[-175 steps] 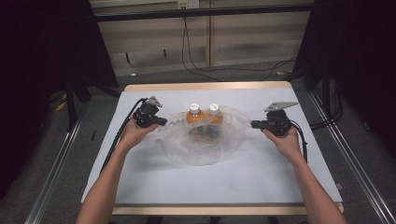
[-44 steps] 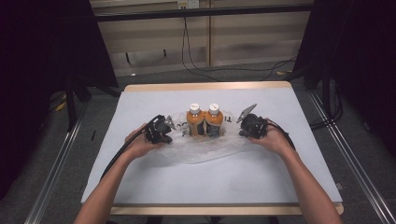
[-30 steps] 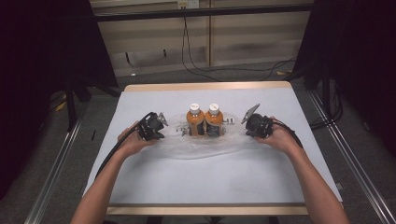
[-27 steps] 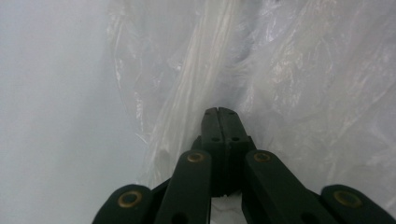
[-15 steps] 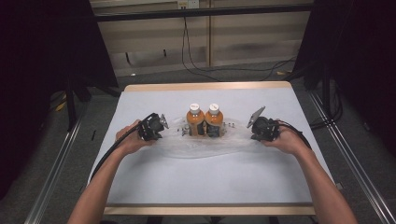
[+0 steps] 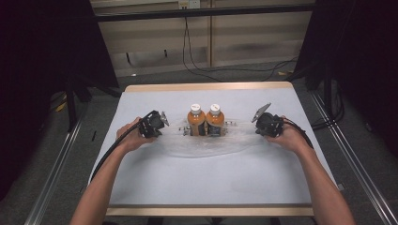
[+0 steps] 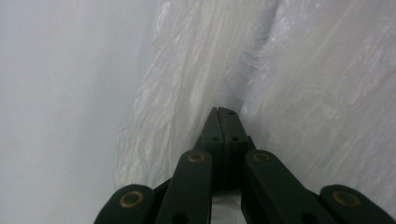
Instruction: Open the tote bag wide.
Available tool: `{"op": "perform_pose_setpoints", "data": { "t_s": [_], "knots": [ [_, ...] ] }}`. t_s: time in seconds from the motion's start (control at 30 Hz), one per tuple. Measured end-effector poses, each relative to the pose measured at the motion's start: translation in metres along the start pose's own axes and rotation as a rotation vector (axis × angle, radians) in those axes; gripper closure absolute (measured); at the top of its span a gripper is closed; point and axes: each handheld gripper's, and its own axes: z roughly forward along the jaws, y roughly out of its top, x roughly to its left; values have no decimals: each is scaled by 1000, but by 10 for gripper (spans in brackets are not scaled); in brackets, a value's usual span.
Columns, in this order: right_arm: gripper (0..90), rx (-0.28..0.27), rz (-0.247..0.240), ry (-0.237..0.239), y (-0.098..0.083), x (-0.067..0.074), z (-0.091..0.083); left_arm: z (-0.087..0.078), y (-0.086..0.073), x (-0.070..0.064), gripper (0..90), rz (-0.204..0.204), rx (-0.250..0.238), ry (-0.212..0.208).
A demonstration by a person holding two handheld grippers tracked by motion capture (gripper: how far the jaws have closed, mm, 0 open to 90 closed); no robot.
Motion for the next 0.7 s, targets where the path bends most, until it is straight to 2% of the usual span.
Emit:
{"op": "perform_pose_setpoints", "data": {
  "t_s": [0.07, 0.1, 0.13, 0.2, 0.23, 0.27, 0.3, 0.47, 0.5, 0.53, 0.6, 0.63, 0.7],
  "knots": [
    [900, 9, -3, -20, 1, 0, 1, 0, 0, 1, 900, 8, 11, 9],
    [900, 11, 4, -23, 1, 0, 1, 1, 0, 2, 900, -3, -1, 16],
    [900, 1, 19, -19, 1, 0, 1, 1, 1, 3, 900, 1, 7, 24],
    [900, -11, 18, -3, -1, -3, 1, 1, -1, 5, 900, -6, -4, 5],
    [900, -12, 14, -1, -2, -4, 1, 1, -2, 5, 900, -6, -12, 24],
    [900, -10, 16, 0, -2, -3, 1, 1, -3, 4, 900, -5, -10, 6],
    [900, -10, 5, 2, -3, -4, 0, 1, -4, 4, 900, -23, -22, 11],
    [900, -18, 12, 7, -6, -4, -1, 1, -13, 6, 900, -53, -84, 1],
    [900, -23, 9, 4, -6, -4, -1, 1, -14, 5, 900, -68, -88, 7],
    [900, -23, 14, 0, -6, -3, -1, 0, -14, 5, 900, -59, -88, 10],
    [900, -20, 20, -6, -6, -2, -1, 0, -13, 5, 900, -80, -85, 3],
    [900, -17, 14, -4, -6, -2, -1, 0, -13, 6, 900, -77, -83, 3],
    [900, -21, 26, -6, -5, -2, -1, 0, -13, 6, 900, -101, -91, -1]
  ]
}}
